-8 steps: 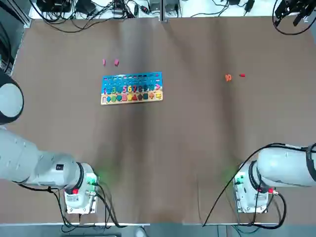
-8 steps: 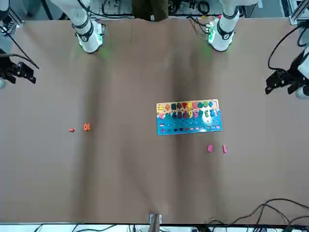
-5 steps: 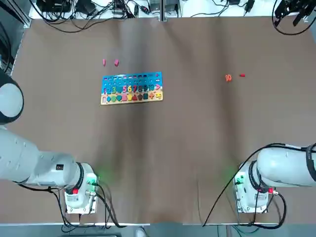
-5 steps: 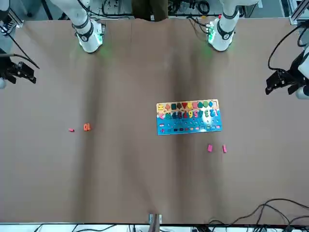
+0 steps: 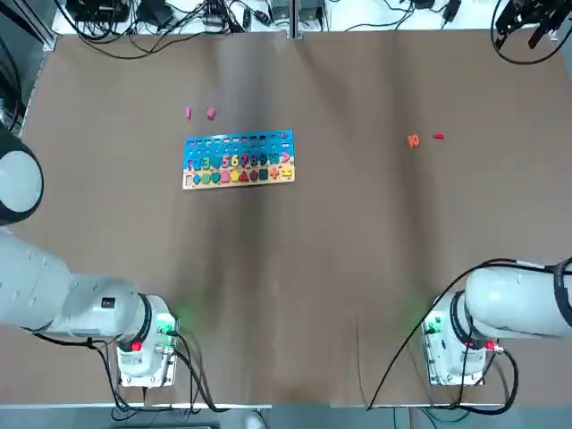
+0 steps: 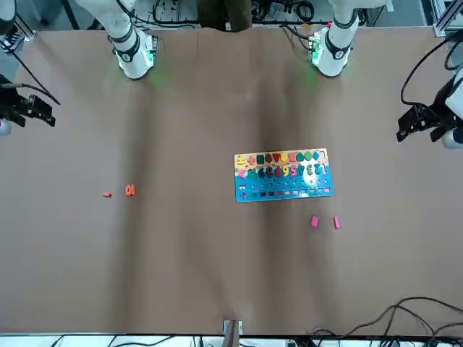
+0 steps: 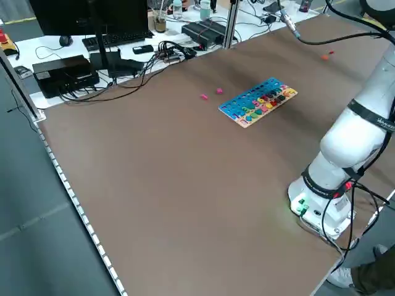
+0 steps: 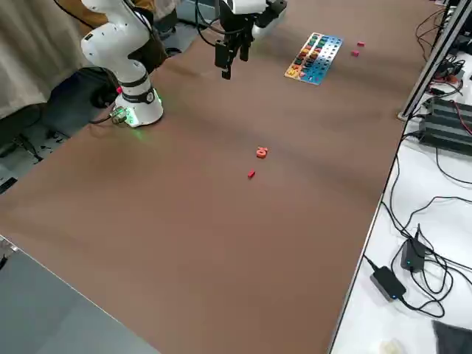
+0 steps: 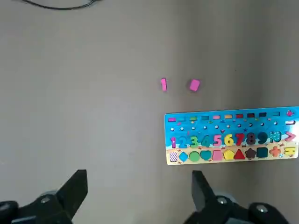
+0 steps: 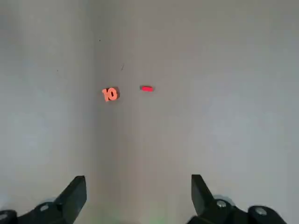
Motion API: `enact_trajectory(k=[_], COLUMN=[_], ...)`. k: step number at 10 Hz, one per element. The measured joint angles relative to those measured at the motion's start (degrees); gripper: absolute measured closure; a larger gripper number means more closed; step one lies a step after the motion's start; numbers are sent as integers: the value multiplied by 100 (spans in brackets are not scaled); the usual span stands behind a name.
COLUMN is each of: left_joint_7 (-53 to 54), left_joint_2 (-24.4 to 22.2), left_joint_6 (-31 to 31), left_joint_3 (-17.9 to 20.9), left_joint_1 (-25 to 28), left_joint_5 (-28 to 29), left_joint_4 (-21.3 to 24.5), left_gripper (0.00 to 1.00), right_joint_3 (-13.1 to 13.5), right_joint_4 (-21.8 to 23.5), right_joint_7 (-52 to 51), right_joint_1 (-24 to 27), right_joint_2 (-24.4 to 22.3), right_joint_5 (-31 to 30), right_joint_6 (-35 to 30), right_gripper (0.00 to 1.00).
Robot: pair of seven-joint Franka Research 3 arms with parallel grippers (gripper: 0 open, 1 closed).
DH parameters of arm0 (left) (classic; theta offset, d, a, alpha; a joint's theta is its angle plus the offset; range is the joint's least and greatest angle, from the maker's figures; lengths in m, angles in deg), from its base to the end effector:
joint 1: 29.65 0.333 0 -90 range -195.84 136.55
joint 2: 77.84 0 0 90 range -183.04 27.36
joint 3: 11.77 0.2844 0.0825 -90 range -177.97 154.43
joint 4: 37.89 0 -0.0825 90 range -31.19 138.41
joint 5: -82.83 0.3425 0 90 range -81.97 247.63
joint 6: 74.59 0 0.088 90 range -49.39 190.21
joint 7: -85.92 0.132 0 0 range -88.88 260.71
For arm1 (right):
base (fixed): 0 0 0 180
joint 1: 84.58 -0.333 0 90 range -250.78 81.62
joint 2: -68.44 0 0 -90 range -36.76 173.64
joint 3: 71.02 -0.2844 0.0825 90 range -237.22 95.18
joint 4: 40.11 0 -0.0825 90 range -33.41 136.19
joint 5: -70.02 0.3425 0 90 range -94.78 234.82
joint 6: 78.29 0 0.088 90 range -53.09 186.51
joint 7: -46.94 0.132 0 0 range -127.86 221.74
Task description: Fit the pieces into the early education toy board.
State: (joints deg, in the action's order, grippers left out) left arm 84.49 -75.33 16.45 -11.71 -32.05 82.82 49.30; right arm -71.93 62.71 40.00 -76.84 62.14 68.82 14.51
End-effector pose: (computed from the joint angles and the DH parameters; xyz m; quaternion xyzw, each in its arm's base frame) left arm 0.5276 -0.0216 0.5679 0.9999 -0.0079 0.0117 0.0004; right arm 0.4760 -0.0594 0.5304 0.9994 0.0017 -0.0336 0.0073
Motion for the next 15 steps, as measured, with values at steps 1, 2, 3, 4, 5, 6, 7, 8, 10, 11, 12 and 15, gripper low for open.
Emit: enact_trajectory(k=[1, 2, 3, 4, 5, 6, 7, 8, 10, 11, 12, 15], left_joint_7=[0, 0, -1, -7, -13, -20, -47, -95, -320, -391, -468, -601], left_joint_2=[47, 91, 123, 163, 237, 348, 500, 694, 1133, 1292, 1402, 1650], left_joint_6=[1, 5, 5, 29, 133, 278, 427, 571, 856, 1059, 1376, 2178], left_joint_3=[-9, -19, -34, -50, -56, -57, -64, -71, -91, -125, -136, -127], left_joint_1=[-16, -36, -55, -67, -70, -70, -72, -88, -219, -255, -264, -219], left_joint_5=[0, 0, 0, 0, 0, 0, 0, -2, -4, -4, -4, -4], left_joint_4=[0, 1, 6, 30, 72, 120, 159, 183, 219, 293, 456, 1122], left_gripper=[1, 3, 4, 4, 4, 4, 6, 7, 9, 10, 10, 13], right_joint_3=[0, 1, 2, 2, 2, 0, -3, -4, -8, -10, -12, -47], right_joint_4=[-1, -3, -7, -8, -12, -15, -17, -15, -12, -10, -4, 24], right_joint_7=[0, 0, 0, 0, -1, -3, -3, -4, -3, -3, -3, 0], right_joint_1=[0, 0, 1, 2, 1, 0, -1, -1, -5, -6, -7, -72], right_joint_2=[3, 7, 16, 41, 77, 118, 176, 273, 561, 730, 900, 1345], right_joint_5=[0, 0, 0, 0, 0, 0, 0, 0, 0, 0, 0, 130], right_joint_6=[0, 0, 0, 0, 2, 4, 6, 43, 291, 413, 548, 872], right_gripper=[1, 1, 1, 1, 1, 1, 1, 1, 1, 1, 1, 2])
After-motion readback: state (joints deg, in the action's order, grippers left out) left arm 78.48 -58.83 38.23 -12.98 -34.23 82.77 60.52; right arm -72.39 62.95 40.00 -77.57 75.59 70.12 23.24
